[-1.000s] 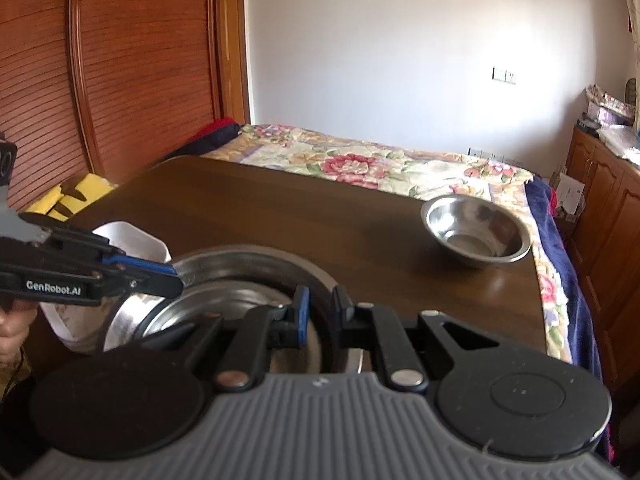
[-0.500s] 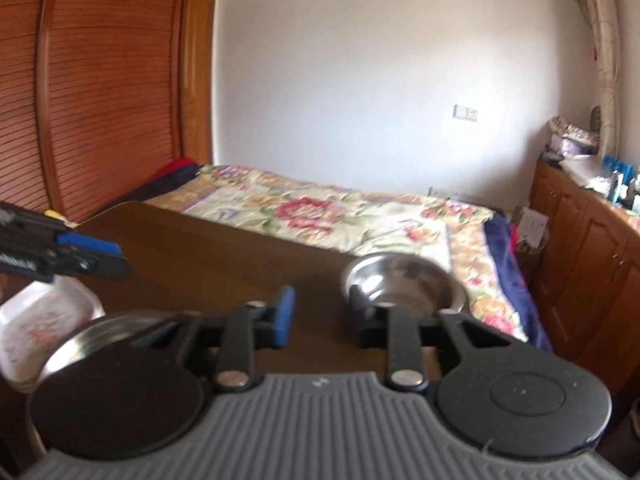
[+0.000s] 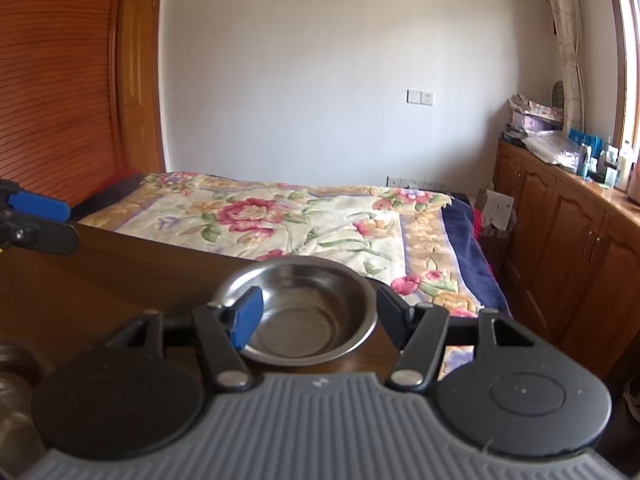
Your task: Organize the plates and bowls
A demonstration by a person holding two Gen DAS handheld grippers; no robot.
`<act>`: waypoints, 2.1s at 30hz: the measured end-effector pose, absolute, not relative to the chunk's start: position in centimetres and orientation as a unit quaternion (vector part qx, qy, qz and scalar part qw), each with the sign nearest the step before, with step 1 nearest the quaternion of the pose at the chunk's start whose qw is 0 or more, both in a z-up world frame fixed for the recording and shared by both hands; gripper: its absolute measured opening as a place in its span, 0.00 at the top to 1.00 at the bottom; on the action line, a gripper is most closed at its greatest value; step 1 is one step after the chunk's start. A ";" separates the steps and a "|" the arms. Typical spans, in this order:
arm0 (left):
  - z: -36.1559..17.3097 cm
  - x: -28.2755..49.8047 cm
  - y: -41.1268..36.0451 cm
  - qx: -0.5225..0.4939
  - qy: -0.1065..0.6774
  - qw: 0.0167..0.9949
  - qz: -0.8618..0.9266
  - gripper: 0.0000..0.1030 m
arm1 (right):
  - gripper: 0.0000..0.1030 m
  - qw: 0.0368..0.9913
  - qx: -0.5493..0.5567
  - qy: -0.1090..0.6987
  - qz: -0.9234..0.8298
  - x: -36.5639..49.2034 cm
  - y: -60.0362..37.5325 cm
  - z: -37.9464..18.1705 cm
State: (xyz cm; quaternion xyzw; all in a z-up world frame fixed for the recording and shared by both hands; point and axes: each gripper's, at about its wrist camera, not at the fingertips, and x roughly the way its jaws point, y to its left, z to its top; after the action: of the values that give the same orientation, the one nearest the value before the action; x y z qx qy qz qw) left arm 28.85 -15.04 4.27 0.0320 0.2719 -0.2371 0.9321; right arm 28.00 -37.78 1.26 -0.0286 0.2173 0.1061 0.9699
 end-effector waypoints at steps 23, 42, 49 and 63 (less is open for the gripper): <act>-0.6 37.6 -22.0 0.066 0.369 0.892 -0.253 0.48 | 0.39 0.956 0.048 0.257 0.134 31.2 -41.0 -1.4; -1.8 39.7 -23.3 0.045 0.411 0.874 -0.257 0.81 | 0.64 0.943 0.080 0.283 0.154 31.7 -41.1 -2.2; -1.5 39.2 -23.2 0.054 0.407 0.876 -0.253 0.83 | 0.74 0.944 0.075 0.285 0.148 31.3 -41.0 -1.9; 1.7 36.9 -22.2 0.049 0.379 0.887 -0.260 0.83 | 0.74 0.951 0.064 0.266 0.145 29.9 -40.6 0.3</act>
State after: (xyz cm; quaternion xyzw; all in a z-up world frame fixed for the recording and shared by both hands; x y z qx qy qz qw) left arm 36.89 -22.20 1.68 0.0492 0.3788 -0.2601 0.8868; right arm 29.87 -40.58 0.29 0.0643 0.2657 0.1454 0.9508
